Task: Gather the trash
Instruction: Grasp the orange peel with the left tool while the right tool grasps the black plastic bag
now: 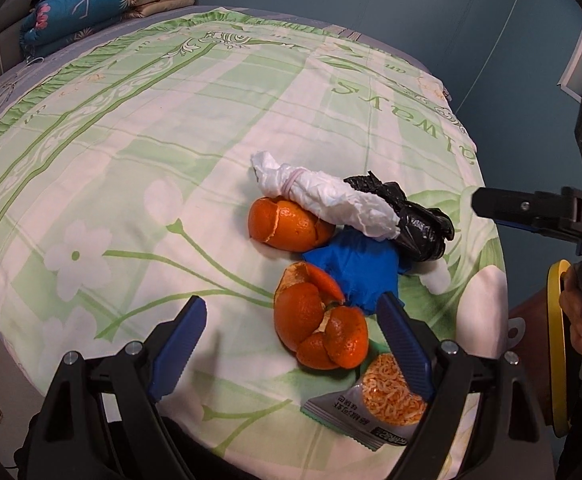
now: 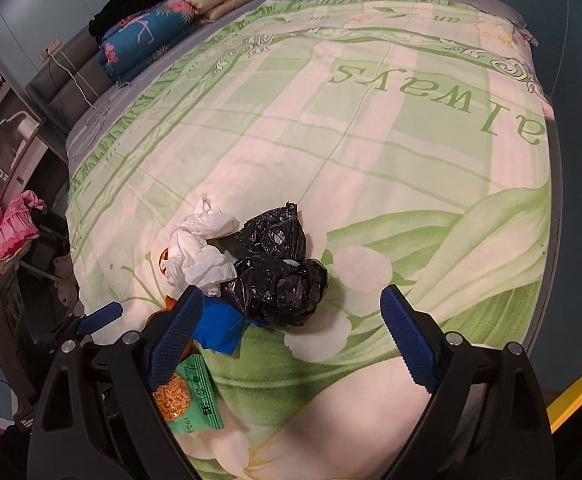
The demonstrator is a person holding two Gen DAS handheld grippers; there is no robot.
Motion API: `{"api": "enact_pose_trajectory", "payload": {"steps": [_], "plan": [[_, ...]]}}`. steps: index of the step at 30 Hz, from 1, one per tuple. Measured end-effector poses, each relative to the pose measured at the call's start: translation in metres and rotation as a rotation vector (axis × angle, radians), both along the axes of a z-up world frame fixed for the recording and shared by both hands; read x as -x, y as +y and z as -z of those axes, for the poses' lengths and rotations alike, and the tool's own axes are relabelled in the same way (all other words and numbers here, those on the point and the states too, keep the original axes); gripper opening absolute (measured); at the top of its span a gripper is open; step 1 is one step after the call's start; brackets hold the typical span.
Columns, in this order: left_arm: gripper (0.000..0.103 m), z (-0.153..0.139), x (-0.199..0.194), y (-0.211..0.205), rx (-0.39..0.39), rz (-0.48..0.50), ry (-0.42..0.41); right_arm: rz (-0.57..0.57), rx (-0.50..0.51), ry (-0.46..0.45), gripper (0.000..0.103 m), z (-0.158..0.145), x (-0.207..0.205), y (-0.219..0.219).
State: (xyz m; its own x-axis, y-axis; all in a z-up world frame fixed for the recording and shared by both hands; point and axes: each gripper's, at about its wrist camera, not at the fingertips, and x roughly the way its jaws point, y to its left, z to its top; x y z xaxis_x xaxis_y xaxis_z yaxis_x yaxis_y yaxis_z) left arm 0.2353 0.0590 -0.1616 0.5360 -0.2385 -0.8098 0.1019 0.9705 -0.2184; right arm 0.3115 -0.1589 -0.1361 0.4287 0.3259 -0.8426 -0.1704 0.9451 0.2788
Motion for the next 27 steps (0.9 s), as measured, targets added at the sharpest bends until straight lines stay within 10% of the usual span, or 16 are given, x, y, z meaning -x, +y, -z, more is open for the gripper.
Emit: {"api": "enact_pose_trajectory", "payload": {"steps": [10, 17, 27], "plan": [[0.06, 0.011, -0.011, -0.007, 0.019, 0.049, 0.029, -0.048, 0.076, 0.056, 0.076, 0.025, -0.018, 0.026], [0.024, 0.014, -0.014, -0.015, 0.005, 0.095, 0.017, -0.066, 0.131, 0.094, 0.06, 0.04, -0.026, 0.037], [0.021, 0.014, -0.012, -0.01, 0.02, 0.102, 0.014, -0.074, 0.189, 0.095, 0.034, 0.047, -0.03, 0.048]]}}
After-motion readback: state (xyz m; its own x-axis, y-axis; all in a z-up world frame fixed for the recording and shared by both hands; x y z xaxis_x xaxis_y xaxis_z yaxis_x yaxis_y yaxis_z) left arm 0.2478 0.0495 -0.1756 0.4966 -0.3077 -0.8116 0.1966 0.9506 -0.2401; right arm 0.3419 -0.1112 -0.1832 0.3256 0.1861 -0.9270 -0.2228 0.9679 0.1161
